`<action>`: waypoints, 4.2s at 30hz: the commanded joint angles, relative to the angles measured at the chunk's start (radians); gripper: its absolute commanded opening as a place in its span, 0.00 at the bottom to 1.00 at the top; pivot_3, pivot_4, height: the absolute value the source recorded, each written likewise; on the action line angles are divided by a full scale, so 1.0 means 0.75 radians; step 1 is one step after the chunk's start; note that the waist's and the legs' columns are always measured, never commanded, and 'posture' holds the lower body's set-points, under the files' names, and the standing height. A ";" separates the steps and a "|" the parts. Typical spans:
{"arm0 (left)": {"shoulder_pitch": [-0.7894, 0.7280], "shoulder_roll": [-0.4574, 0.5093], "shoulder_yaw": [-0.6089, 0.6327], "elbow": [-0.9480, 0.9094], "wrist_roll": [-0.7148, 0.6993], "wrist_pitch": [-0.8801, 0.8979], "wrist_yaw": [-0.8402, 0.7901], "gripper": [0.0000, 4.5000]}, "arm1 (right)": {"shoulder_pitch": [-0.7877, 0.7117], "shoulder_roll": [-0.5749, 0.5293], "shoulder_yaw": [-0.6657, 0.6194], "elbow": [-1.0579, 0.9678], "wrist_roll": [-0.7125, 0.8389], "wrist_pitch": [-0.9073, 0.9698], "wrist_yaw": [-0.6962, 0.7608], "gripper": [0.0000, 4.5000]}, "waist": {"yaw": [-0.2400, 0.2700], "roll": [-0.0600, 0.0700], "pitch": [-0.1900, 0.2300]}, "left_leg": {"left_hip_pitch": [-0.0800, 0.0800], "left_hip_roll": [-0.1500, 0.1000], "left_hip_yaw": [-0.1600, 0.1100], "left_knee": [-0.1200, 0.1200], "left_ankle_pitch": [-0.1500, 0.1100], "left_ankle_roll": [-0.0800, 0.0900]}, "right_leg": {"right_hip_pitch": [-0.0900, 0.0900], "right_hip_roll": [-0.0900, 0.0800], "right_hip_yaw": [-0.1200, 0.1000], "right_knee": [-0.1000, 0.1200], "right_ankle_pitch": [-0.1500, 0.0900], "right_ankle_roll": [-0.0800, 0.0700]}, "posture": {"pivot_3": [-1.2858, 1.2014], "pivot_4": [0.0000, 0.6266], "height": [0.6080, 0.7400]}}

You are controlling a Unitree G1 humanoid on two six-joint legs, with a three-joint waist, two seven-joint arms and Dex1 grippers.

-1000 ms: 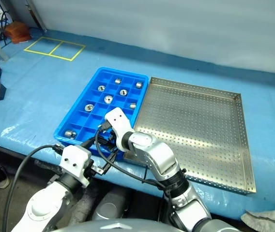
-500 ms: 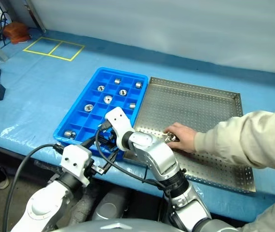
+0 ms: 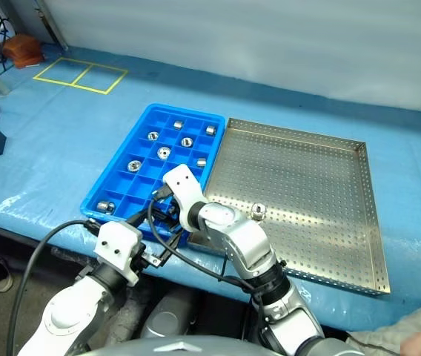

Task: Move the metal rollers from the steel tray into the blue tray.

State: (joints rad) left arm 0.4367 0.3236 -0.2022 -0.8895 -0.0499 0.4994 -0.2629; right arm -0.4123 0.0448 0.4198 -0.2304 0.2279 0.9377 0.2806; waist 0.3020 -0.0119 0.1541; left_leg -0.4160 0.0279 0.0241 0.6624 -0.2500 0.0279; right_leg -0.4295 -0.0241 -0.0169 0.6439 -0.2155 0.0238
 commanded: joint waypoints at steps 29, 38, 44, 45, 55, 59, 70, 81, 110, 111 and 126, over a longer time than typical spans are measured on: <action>-0.046 0.010 -0.034 -0.018 -0.079 0.043 -0.047 0.96 | -0.081 0.051 -0.145 -0.069 -0.004 -0.104 -0.040 0.80 | -0.084 0.000 0.000 | 0.000 0.000 -0.001 0.001 0.000 0.000 | 0.001 0.000 0.000 0.001 0.000 0.000 | 0.67 0.24 1.00; -0.026 0.040 -0.021 -0.052 -0.168 0.023 -0.106 0.96 | -0.141 0.018 -0.320 -0.017 -0.042 -0.156 -0.134 0.80 | -0.137 0.000 0.000 | 0.000 -0.001 -0.002 0.000 0.000 0.000 | 0.002 0.000 0.001 0.001 0.001 0.001 | 0.66 0.24 1.00; -0.005 0.049 -0.023 -0.063 -0.187 0.028 -0.096 0.96 | -0.065 -0.078 -0.392 -0.112 -0.054 -0.080 -0.173 0.80 | -0.166 0.000 0.000 | 0.000 -0.001 -0.002 0.000 0.000 0.000 | 0.002 0.000 0.002 0.001 0.001 0.000 | 0.66 0.24 1.00; -0.002 0.051 -0.025 -0.063 -0.191 0.029 -0.098 0.96 | -0.041 -0.096 -0.406 -0.136 -0.053 -0.058 -0.179 0.80 | -0.167 0.000 0.000 | 0.001 -0.001 -0.002 0.000 0.000 0.000 | 0.002 0.000 0.002 0.001 0.001 0.000 | 0.66 0.24 1.00; 0.009 0.071 -0.034 -0.050 -0.212 0.021 -0.124 0.96 | 0.217 -0.137 -0.458 -0.356 -0.026 0.151 -0.240 0.80 | -0.213 0.001 0.000 | 0.001 0.000 -0.001 0.000 0.000 0.000 | 0.002 0.000 0.003 0.001 0.000 -0.001 | 0.65 0.24 1.00; -0.002 0.074 -0.038 -0.037 -0.221 0.015 -0.134 0.96 | 0.314 -0.119 -0.427 -0.367 -0.006 0.187 -0.237 0.80 | -0.231 0.001 0.000 | 0.001 0.000 -0.002 0.000 0.000 0.000 | 0.002 0.000 0.003 0.001 0.000 -0.001 | 0.64 0.24 1.00; -0.016 0.074 -0.043 -0.017 -0.215 0.008 -0.126 0.96 | 0.360 -0.174 -0.330 -0.310 -0.021 0.120 -0.185 0.59 | -0.249 0.000 0.000 | 0.002 -0.001 -0.001 0.001 0.000 0.000 | 0.003 -0.001 0.004 0.001 0.000 -0.001 | 0.64 0.24 1.00; -0.023 -0.002 -0.019 0.000 -0.081 -0.063 0.037 0.96 | 0.068 -0.145 -0.288 -0.202 -0.025 0.019 -0.118 0.38 | -0.241 0.000 0.000 | 0.002 0.000 -0.001 0.002 0.001 0.000 | 0.003 0.000 0.004 0.002 0.000 0.000 | 0.68 0.24 1.00; 0.125 -0.151 0.046 -0.121 0.100 -0.073 0.258 0.96 | -0.353 0.175 -0.114 0.678 -0.114 -0.497 0.082 0.38 | 0.248 0.000 0.000 | -0.001 -0.001 0.005 -0.001 -0.002 -0.005 | -0.010 0.002 -0.002 0.001 0.003 0.005 | 0.78 0.24 1.00; 0.123 -0.150 0.043 -0.117 0.099 -0.074 0.255 0.96 | -0.344 0.172 -0.119 0.674 -0.112 -0.491 0.079 0.38 | 0.266 -0.001 -0.001 | -0.002 -0.001 0.006 -0.001 -0.002 -0.005 | -0.011 0.002 -0.002 0.001 0.003 0.005 | 0.78 0.24 1.00; 0.043 -0.147 0.036 -0.060 0.067 -0.058 0.189 0.96 | -0.291 0.089 -0.170 0.500 -0.115 -0.403 0.057 0.38 | 0.348 0.000 -0.001 | -0.014 -0.001 0.006 0.004 -0.003 -0.007 | -0.020 0.004 -0.009 0.002 0.003 0.005 | 0.73 0.24 1.00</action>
State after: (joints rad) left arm 0.4734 0.2165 -0.1693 -0.9228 0.0140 0.4704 -0.1126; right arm -0.6280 0.1099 0.3034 0.2069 0.1403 0.6290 0.3220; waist 0.5630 -0.0122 0.1532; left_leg -0.4262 0.0273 0.0280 0.6655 -0.2525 0.0226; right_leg -0.4444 -0.0209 -0.0239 0.6454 -0.2133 0.0274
